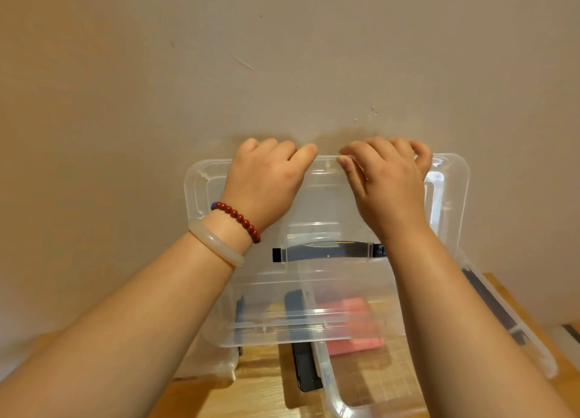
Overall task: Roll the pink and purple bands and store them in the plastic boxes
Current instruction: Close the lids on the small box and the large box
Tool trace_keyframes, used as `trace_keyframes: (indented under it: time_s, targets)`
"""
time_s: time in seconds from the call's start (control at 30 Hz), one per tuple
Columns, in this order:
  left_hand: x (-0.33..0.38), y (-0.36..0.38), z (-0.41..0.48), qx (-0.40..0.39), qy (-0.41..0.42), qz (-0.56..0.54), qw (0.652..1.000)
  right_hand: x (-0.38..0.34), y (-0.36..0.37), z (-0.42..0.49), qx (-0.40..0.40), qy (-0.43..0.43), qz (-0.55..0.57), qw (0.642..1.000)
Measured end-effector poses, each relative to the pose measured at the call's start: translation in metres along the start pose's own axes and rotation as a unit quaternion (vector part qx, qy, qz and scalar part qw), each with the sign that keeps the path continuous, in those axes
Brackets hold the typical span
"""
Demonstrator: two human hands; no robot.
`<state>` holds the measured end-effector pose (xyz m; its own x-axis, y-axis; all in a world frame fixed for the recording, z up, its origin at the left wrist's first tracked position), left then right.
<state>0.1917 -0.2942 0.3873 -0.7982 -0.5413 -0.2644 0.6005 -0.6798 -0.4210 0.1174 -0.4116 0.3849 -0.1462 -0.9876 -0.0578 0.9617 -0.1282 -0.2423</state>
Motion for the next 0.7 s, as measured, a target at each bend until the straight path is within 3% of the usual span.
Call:
trace_keyframes:
  time_s: [0.4, 0.6, 0.7]
  targets:
    - [0.058, -0.017, 0.029, 0.018, 0.005, 0.022, 1.000, 0.038, -0.039, 0.006, -0.131, -0.024, -0.025, 0.991]
    - [0.115, -0.038, 0.049, 0.048, -0.029, 0.016, 0.998, 0.079, -0.074, 0.014, -0.095, -0.040, 0.013, 0.995]
    - [0.144, -0.046, 0.053, 0.018, -0.045, 0.006, 0.999, 0.095, -0.097, 0.007, -0.069, -0.049, 0.032, 0.996]
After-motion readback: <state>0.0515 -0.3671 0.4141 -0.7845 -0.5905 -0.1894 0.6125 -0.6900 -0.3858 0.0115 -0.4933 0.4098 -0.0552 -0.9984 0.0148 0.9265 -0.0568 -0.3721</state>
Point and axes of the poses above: each hand's wrist, its own z-axis towards the middle knuckle, its own y-axis out of the palm, x = y × z, the point moved 8 cm from there along z, towards the middle knuckle, and after that the axes turned 14 degrees about x, right-handed, at the moved point
